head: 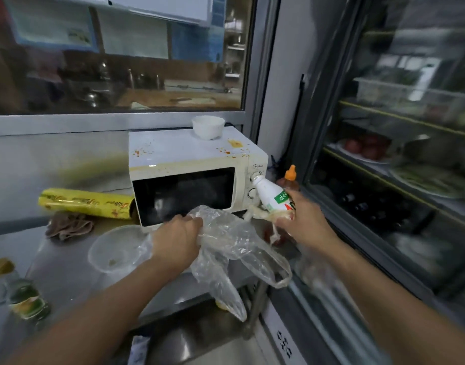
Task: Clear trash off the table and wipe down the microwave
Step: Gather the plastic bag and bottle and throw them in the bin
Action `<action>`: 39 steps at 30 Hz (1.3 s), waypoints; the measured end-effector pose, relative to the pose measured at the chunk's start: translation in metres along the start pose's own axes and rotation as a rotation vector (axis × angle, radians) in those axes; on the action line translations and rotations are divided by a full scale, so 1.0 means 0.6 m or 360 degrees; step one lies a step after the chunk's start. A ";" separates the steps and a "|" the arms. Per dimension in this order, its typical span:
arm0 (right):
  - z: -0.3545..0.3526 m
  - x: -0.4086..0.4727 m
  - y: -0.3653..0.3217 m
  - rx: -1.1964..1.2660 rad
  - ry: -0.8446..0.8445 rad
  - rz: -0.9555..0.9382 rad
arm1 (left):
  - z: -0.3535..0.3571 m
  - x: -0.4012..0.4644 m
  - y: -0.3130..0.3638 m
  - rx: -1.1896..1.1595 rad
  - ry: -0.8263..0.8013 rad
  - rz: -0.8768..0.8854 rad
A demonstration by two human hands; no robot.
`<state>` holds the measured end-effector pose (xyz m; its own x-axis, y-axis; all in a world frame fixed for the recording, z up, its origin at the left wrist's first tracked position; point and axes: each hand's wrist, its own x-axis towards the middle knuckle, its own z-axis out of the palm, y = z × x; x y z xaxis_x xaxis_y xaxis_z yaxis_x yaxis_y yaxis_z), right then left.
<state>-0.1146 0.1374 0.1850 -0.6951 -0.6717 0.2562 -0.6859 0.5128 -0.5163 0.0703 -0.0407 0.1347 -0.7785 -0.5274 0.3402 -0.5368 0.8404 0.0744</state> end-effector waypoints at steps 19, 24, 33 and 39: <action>-0.219 -0.433 0.071 -0.0186 0.0541 0.0715 | -0.050 -0.132 0.292 -0.0421 -0.0075 0.0861; -0.271 -0.581 0.084 -0.0242 0.0632 0.0871 | -0.084 -0.227 0.388 -0.0461 -0.0112 0.1062; -0.333 -0.902 0.047 -0.0235 0.0803 0.1101 | -0.156 -0.475 0.517 -0.0577 -0.0216 0.1322; -0.378 -1.136 0.007 -0.0269 0.0976 0.1334 | -0.209 -0.656 0.613 -0.0681 -0.0213 0.1600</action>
<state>0.3075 0.7184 0.1934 -0.9187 0.2941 0.2635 0.0769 0.7878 -0.6111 0.2202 0.4920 0.1459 -0.8401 0.4343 0.3251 0.4987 0.8541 0.1478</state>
